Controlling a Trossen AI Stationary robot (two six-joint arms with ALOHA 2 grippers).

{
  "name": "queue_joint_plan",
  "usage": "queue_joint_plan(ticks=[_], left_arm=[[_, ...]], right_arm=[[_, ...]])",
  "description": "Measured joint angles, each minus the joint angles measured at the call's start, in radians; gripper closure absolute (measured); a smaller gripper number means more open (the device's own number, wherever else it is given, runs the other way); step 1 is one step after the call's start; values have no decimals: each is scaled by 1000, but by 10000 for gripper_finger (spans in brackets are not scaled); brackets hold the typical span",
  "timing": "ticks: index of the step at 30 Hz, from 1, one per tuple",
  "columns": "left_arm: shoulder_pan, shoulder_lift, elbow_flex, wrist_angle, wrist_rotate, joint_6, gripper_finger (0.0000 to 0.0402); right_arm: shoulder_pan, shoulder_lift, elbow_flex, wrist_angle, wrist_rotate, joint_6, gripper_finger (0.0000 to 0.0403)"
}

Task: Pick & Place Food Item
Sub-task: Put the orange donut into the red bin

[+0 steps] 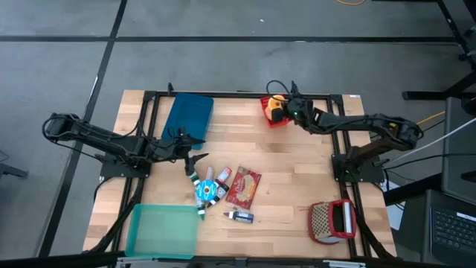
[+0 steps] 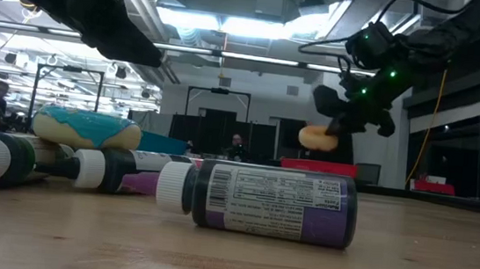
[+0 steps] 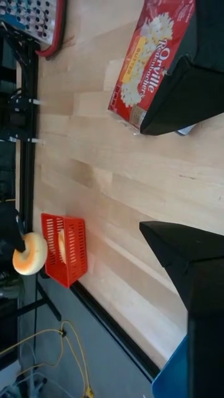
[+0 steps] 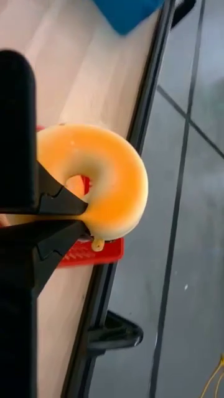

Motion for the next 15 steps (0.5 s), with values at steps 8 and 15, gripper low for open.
queue_joint_plan(ticks=[8, 15], left_arm=[[0, 0, 0, 0, 0, 3, 167], [0, 0, 0, 0, 9, 14, 167]], right_arm=[[-58, 3, 0, -2, -69, 18, 398], [-72, 67, 1, 3, -109, 51, 399]])
